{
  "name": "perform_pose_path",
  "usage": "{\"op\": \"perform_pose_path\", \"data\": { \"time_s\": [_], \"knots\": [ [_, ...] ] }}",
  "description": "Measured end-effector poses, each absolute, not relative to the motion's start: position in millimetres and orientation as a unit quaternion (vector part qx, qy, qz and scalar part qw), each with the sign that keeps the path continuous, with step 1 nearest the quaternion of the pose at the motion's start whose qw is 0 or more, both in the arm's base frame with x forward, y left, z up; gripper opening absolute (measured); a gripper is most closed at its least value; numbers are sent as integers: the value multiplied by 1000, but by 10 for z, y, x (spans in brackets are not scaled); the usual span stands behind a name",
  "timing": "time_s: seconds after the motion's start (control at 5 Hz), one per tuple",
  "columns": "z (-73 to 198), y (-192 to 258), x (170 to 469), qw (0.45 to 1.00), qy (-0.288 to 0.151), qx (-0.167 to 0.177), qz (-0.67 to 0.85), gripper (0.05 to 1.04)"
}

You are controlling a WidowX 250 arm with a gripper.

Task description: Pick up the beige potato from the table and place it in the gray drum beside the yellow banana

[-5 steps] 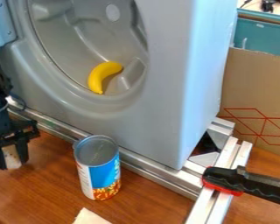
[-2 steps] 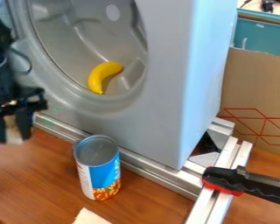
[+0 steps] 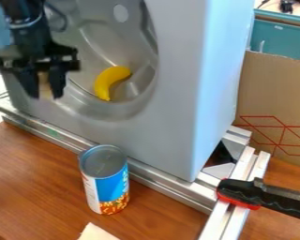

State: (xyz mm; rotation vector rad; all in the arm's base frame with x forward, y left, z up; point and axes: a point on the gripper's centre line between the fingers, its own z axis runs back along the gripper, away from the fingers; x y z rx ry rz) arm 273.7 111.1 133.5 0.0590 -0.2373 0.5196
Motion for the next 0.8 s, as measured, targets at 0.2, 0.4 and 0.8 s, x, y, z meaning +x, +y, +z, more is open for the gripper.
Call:
{"op": "perform_pose_path", "data": {
  "time_s": [0.2,0.4,0.8],
  "knots": [
    [1347,1213,3025,954,-139,73,256,485],
    [1238,1295,3191,954,-136,90,252,485],
    [1065,1275,3482,959,-162,41,227,485]
  ]
}}
